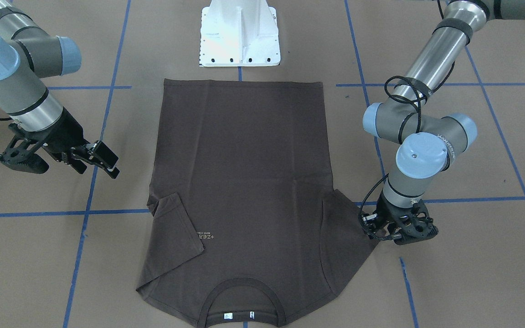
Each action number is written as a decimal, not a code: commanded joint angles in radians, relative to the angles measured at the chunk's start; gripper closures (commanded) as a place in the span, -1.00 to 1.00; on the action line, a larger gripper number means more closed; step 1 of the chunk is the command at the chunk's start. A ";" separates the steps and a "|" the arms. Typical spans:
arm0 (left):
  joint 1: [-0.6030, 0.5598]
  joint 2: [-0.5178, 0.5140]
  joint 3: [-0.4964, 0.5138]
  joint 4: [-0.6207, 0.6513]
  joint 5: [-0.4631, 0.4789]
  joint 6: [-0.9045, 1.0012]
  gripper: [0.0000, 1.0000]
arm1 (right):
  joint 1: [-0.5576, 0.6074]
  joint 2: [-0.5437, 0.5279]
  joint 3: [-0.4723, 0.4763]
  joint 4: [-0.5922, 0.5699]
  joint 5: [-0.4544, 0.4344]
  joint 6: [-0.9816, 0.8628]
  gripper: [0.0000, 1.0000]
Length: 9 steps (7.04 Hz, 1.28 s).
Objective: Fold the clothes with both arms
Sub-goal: 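Bring the left gripper beside the shirt shoulder while the right gripper hovers by the sleeve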
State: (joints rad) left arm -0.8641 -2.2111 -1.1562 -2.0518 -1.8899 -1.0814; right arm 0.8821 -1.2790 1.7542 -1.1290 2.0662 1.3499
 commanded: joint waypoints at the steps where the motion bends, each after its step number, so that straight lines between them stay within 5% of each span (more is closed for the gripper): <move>1: 0.000 0.002 0.009 -0.004 0.000 0.000 -0.12 | 0.000 0.000 0.001 0.000 0.002 0.000 -1.00; 3: 0.000 0.004 0.016 -0.005 0.000 -0.002 -0.05 | 0.000 0.000 0.002 0.000 0.002 0.000 -1.00; 4: 0.000 0.004 0.016 -0.011 0.000 -0.005 0.31 | 0.000 0.000 0.005 -0.003 0.002 0.000 -1.00; 5: 0.000 0.002 0.019 -0.013 -0.002 -0.006 0.99 | 0.001 0.000 0.007 -0.005 0.002 0.000 -1.00; 7: -0.004 -0.013 0.018 -0.014 -0.006 -0.008 1.00 | 0.001 -0.005 0.010 -0.002 0.002 0.000 -1.00; 9: -0.018 -0.065 -0.008 0.004 -0.139 -0.021 1.00 | 0.001 -0.006 0.011 0.002 0.003 0.000 -1.00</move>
State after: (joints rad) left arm -0.8777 -2.2474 -1.1482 -2.0545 -1.9451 -1.0931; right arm 0.8838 -1.2851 1.7644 -1.1288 2.0688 1.3499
